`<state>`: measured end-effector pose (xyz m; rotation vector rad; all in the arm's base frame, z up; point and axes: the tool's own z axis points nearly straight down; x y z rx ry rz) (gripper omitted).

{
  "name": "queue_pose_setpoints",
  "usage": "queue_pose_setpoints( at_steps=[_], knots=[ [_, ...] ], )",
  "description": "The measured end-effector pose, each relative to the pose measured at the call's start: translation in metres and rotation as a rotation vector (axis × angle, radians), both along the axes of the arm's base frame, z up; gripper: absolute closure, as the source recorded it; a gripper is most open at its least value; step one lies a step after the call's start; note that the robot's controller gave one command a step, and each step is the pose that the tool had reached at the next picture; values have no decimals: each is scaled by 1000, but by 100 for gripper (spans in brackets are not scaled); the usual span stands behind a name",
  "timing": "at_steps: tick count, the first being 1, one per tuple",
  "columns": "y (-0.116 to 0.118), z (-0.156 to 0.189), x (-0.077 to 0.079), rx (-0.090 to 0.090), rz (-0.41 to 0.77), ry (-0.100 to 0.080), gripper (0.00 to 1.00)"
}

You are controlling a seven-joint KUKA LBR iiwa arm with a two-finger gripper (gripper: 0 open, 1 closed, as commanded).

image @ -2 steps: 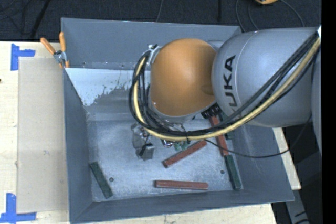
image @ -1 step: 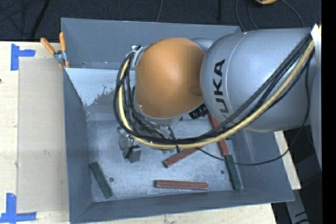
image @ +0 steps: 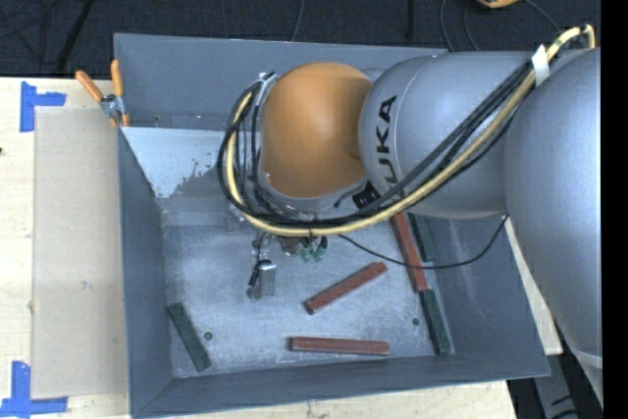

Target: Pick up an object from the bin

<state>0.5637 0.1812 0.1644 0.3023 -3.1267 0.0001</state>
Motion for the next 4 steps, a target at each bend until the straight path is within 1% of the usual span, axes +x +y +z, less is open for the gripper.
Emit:
queue_pose_setpoints(
  at_steps=[1, 2, 3, 4],
  knots=[
    [0, 0, 0, 1, -1, -1, 0],
    [-40, -36, 21, 2, 83, -5, 0],
    [-58, -77, 40, -3, 89, -3, 0],
    [-78, -81, 28, 1, 94, 1, 0]
  ],
)
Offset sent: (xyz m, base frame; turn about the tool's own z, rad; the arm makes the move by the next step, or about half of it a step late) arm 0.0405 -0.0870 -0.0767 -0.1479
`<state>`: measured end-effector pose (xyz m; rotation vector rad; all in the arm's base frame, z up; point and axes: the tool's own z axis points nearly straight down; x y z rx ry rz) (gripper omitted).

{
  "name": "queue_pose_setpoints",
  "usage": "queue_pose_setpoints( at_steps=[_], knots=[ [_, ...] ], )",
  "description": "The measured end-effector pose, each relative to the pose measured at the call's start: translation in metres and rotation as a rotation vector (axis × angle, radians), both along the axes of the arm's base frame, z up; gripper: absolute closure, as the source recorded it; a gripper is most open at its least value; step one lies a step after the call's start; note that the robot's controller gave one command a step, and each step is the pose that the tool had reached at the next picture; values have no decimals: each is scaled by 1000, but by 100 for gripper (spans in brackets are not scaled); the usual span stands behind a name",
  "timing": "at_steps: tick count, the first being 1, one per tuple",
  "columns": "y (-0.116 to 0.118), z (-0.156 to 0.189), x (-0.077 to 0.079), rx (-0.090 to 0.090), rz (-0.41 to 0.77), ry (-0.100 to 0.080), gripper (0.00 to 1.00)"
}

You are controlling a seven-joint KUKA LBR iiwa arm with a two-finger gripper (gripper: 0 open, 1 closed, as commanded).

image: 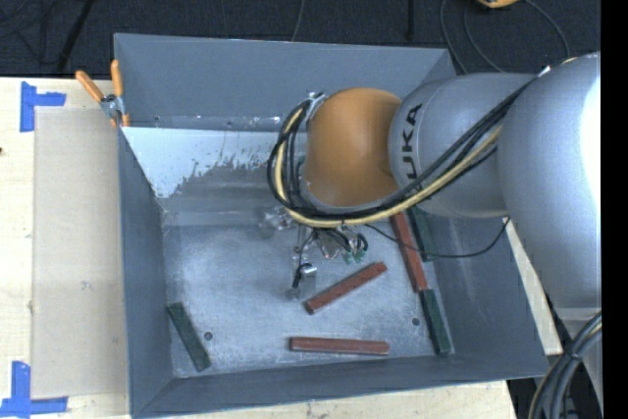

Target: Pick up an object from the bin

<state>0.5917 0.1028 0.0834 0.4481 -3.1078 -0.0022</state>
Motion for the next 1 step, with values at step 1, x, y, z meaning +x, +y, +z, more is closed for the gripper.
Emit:
queue_pose_setpoints(
  at_steps=[1],
  knots=[
    [-45, -5, 0, -1, 54, -1, 0]
  ],
)
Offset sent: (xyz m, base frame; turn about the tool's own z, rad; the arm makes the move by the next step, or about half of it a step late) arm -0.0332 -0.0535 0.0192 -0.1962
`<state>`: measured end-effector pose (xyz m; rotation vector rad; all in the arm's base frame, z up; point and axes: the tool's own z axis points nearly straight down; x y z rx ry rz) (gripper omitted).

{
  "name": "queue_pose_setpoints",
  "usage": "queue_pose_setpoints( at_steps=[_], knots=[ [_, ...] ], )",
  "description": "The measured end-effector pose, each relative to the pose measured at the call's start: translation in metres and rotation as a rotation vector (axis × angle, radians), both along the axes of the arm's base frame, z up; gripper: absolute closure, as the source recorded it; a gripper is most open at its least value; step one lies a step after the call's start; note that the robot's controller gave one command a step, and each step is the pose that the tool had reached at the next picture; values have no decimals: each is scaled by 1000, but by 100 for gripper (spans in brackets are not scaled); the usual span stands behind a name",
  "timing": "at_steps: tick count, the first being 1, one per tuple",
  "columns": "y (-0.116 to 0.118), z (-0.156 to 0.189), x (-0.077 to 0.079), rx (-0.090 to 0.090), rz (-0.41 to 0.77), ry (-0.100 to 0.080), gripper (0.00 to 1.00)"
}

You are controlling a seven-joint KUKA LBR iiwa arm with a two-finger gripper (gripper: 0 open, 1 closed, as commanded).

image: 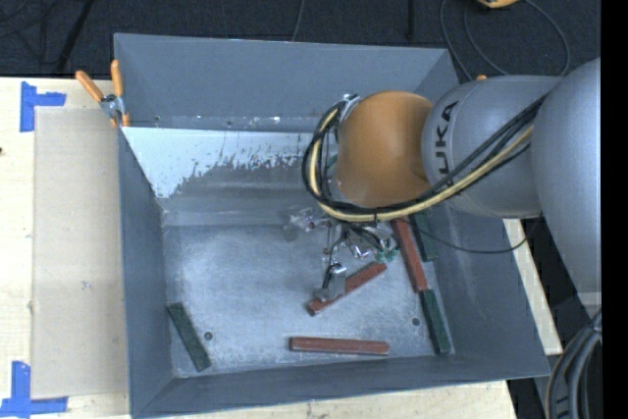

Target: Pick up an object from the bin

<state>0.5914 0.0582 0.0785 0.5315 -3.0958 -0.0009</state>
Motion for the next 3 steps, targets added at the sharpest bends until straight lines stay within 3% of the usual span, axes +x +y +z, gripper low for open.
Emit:
queue_pose_setpoints(
  at_steps=[1, 2, 3],
  knots=[
    [-9, 18, -28, -1, 133, 2, 0],
    [-10, 21, -32, 1, 146, 2, 0],
    [-42, 28, -31, -3, 213, 3, 0]
  ],
)
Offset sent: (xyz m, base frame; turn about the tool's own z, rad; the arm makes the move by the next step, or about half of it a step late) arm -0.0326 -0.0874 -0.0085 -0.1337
